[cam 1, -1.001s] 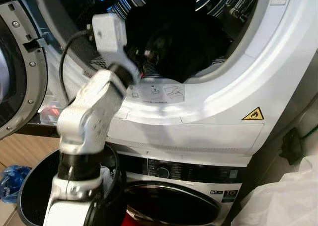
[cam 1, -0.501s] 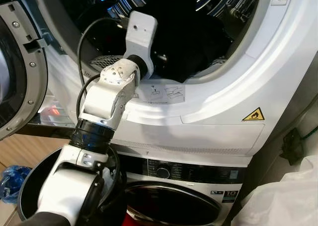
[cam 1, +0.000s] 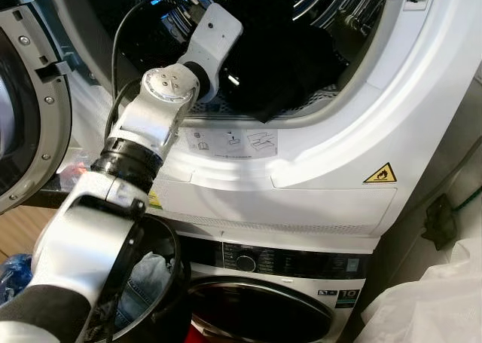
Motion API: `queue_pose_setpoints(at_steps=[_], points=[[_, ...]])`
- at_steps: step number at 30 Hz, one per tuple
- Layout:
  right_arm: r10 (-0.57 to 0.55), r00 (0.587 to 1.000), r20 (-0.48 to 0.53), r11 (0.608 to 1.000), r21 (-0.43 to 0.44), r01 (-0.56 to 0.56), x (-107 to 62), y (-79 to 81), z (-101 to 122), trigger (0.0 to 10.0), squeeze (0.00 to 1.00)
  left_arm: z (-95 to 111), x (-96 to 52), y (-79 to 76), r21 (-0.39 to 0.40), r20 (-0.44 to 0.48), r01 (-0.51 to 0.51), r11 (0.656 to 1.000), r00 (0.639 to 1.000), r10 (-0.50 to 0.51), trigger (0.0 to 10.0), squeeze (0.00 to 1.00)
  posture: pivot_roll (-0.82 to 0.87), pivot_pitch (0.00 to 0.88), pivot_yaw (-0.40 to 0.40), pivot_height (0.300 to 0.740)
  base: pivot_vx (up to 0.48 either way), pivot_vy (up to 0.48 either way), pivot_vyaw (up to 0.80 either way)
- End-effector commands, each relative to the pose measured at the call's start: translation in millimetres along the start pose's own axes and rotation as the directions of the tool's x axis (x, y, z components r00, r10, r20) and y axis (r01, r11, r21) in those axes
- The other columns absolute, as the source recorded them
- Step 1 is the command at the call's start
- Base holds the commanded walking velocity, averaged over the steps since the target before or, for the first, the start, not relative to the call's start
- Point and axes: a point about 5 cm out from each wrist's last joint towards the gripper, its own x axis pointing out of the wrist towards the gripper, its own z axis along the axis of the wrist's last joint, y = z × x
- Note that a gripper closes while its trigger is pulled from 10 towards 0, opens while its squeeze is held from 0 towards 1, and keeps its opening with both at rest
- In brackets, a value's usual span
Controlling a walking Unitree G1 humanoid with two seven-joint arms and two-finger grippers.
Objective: Clothes washing
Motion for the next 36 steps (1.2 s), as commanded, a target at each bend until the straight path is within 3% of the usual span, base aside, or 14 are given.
queue_pose_setpoints(at_steps=[1,3,6,9,16,24,28,32,36], points=[[0.013,1.0,-0.004,1.0,0.005,-0.013,0.0,5.1,0.4,10.0,0.0,-2.4,0.8,7.3,-0.015,0.004,-0.04,0.999,0.999,0.04,10.0,0.0,0.07,0.017,0.111,0.74,0.0,0.0,0.0],[0.014,1.0,-0.003,1.0,0.005,-0.014,-0.2,5.2,0.0,10.0,0.0,-3.5,3.8,6.8,-0.086,0.022,-0.049,0.995,0.998,0.051,10.0,0.0,0.06,0.019,0.111,0.74,0.0,0.0,0.0],[0.017,1.0,-0.003,1.0,0.004,-0.017,-0.6,5.6,-0.7,10.0,0.0,-7.6,4.9,7.5,-0.127,0.012,-0.072,0.989,0.997,0.074,10.0,0.0,0.05,0.023,0.111,0.74,0.0,0.0,0.0],[0.014,1.0,-0.007,1.0,0.007,-0.014,-1.7,5.5,-3.6,10.0,0.0,-9.1,5.6,8.3,-0.235,0.034,-0.073,0.969,0.996,0.083,10.0,0.0,0.02,0.028,0.114,0.74,0.0,0.0,0.0],[-0.001,1.0,-0.013,1.0,0.008,0.001,-4.3,3.7,-9.8,10.0,0.0,-4.9,7.0,13.2,-0.359,0.062,-0.095,0.928,0.99,0.126,10.0,0.0,-0.04,0.034,0.124,0.74,0.0,0.0,0.0],[-0.018,1.0,-0.022,1.0,0.013,0.019,-5.3,1.4,-12.6,10.0,0.0,-2.8,9.9,7.0,-0.262,0.042,-0.065,0.963,0.996,0.078,10.0,0.0,-0.05,0.033,0.127,0.74,0.0,0.0,0.0],[-0.022,1.0,-0.022,1.0,0.012,0.023,-4.8,1.9,-11.5,10.0,0.0,7.8,11.0,7.3,-0.24,0.097,-0.023,0.971,0.994,0.047,10.0,0.0,-0.05,0.031,0.124,0.74,0.0,0.0,0.0],[-0.02,1.0,-0.015,1.0,0.015,0.021,-3.6,3.1,-8.3,10.0,0.0,31.9,10.1,15.3,-0.236,0.223,0.017,0.972,0.974,0.038,10.0,0.0,-0.04,0.029,0.121,0.74,0.0,0.0,0.0],[-0.016,1.0,-0.005,1.0,0.018,0.016,-2.1,4.8,-4.0,10.0,0.0,58.7,5.4,24.4,-0.223,0.374,0.089,0.971,0.927,0.001,10.0,0.0,-0.03,0.019,0.122,0.74,0.0,0.0,0.0]])
